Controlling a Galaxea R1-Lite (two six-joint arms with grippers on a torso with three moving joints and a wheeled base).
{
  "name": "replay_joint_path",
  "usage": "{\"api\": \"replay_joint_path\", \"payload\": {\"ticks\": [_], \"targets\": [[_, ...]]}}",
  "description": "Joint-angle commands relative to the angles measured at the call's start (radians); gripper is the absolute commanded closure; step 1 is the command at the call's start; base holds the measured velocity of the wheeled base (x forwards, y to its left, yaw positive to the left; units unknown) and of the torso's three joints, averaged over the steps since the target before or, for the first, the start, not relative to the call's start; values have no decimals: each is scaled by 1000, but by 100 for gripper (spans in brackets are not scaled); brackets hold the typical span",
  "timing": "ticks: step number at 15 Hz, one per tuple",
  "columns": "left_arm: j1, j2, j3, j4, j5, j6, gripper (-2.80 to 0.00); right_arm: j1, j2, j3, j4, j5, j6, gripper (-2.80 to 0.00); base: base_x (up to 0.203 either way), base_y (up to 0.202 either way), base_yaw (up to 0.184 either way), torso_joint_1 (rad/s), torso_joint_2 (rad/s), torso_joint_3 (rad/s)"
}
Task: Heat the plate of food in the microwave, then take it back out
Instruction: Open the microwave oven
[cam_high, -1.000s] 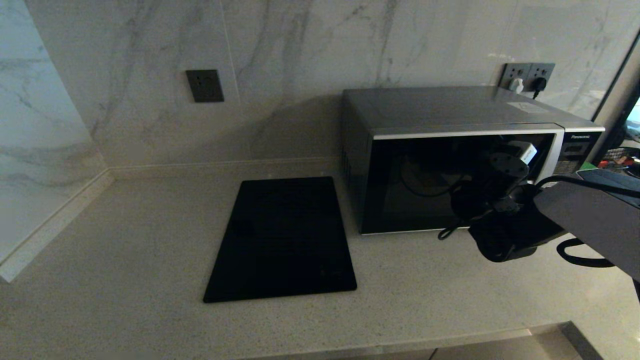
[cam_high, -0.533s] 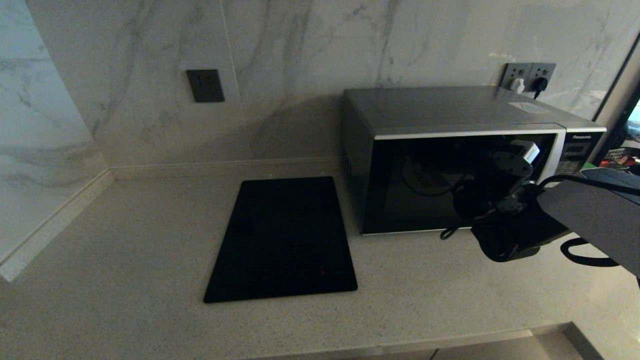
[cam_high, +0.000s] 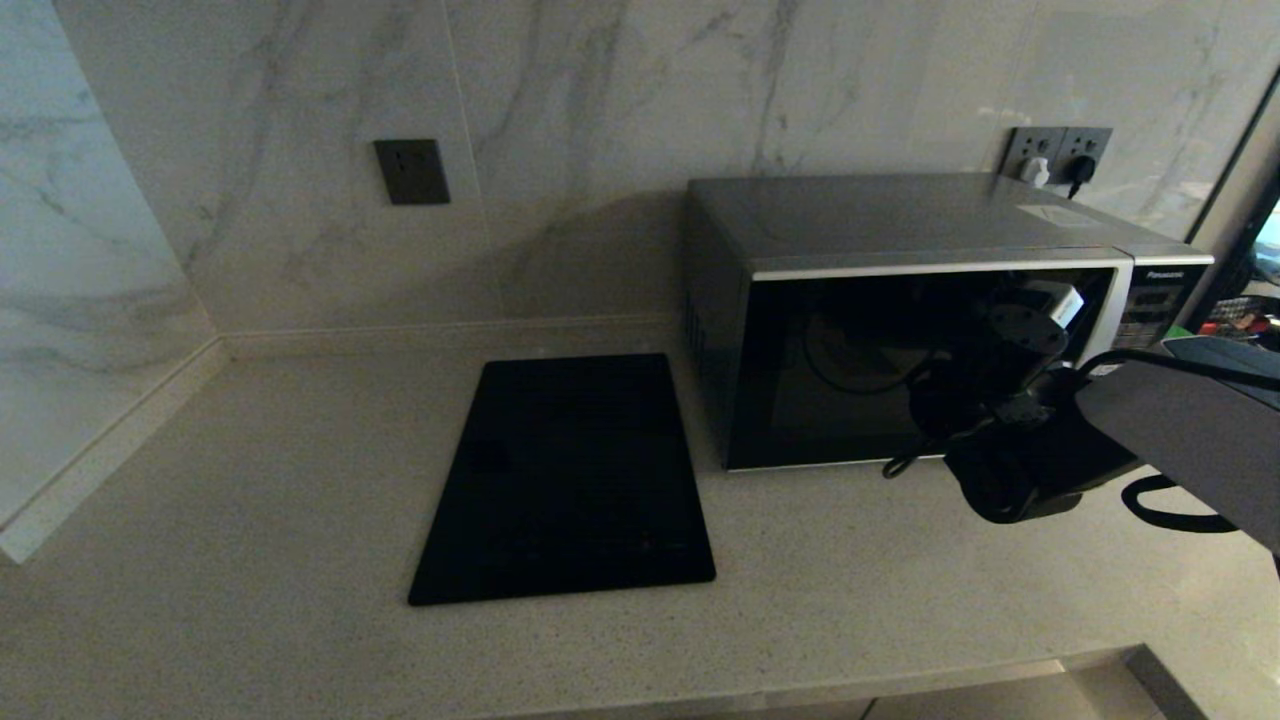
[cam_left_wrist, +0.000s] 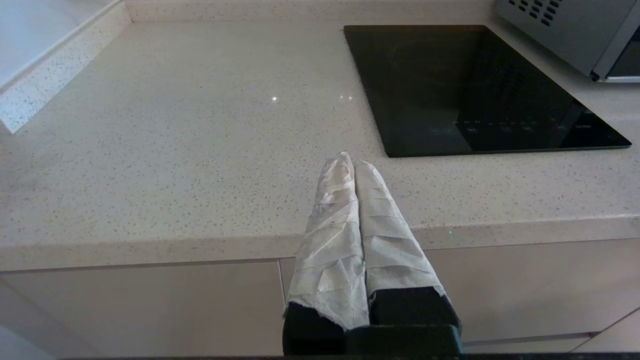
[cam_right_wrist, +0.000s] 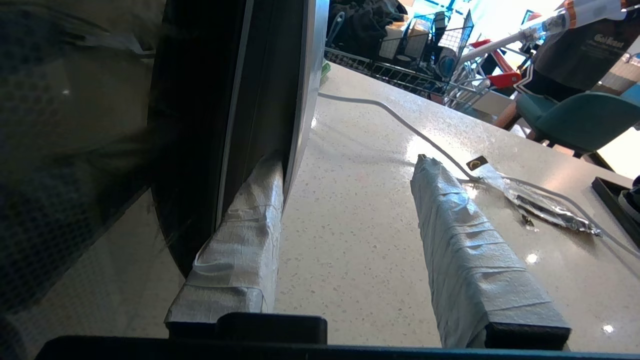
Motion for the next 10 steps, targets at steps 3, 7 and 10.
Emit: {"api": "replay_joint_path", "payload": {"ticks": [3, 7, 10], "targets": [[0, 0, 0, 0, 1, 0, 0, -7, -11, 32, -14, -9, -4, 0, 0, 0, 0, 0, 0, 0], [0, 0, 0, 0, 0, 0, 0, -8, -41, 78, -14, -9, -4, 0, 0, 0, 0, 0, 0, 0], [0, 0, 0, 0, 0, 0, 0, -8, -74, 113, -14, -9, -4, 0, 0, 0, 0, 0, 0, 0]]}}
